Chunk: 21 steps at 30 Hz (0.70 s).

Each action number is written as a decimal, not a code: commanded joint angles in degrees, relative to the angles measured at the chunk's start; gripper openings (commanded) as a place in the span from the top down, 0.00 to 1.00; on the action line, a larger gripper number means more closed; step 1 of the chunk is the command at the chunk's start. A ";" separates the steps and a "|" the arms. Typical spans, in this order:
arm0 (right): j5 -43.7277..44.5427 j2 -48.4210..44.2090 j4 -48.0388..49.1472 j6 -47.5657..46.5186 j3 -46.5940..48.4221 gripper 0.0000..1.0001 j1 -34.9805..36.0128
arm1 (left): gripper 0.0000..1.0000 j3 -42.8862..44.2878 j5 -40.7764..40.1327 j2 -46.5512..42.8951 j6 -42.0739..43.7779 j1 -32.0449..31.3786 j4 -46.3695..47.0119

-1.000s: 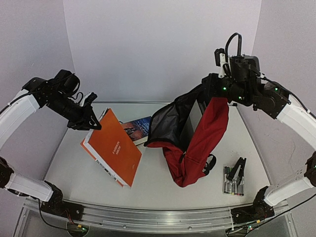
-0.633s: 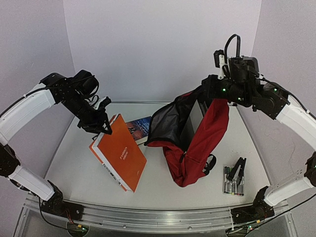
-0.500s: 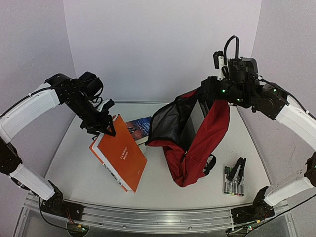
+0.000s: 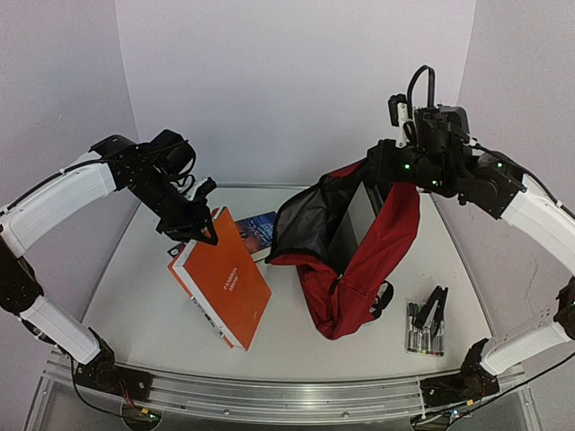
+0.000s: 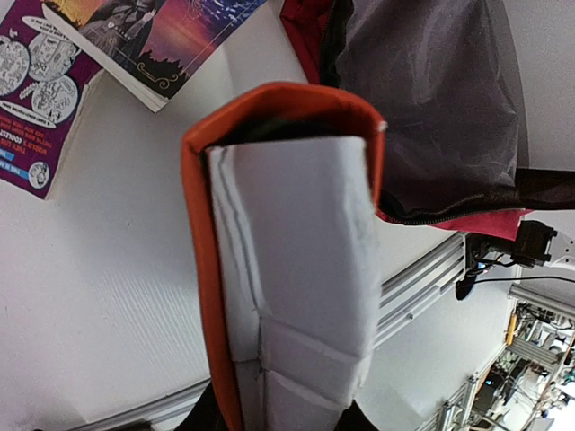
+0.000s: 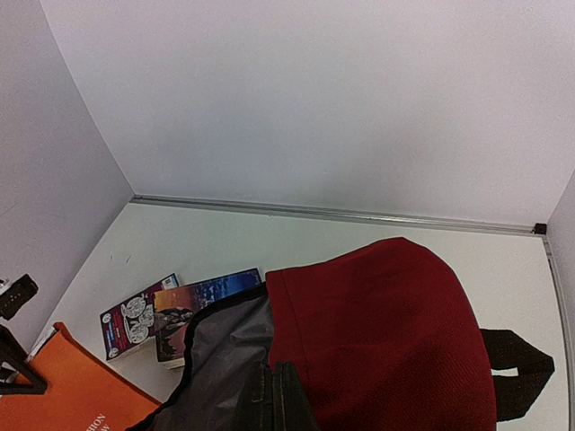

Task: Pack the student bag
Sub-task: Pick up the book from the center of the board.

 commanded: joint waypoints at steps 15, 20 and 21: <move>-4.06 -1.34 0.47 0.56 2.95 1.00 0.32 | 0.91 6.46 -1.78 -10.17 -5.02 0.97 7.30; -4.18 -0.90 0.72 0.60 2.86 1.00 0.34 | 0.89 13.59 3.64 -8.05 -4.83 2.75 8.26; -4.25 -0.90 0.74 0.51 2.92 1.00 0.34 | 0.89 14.73 5.26 -7.16 -5.07 2.90 9.07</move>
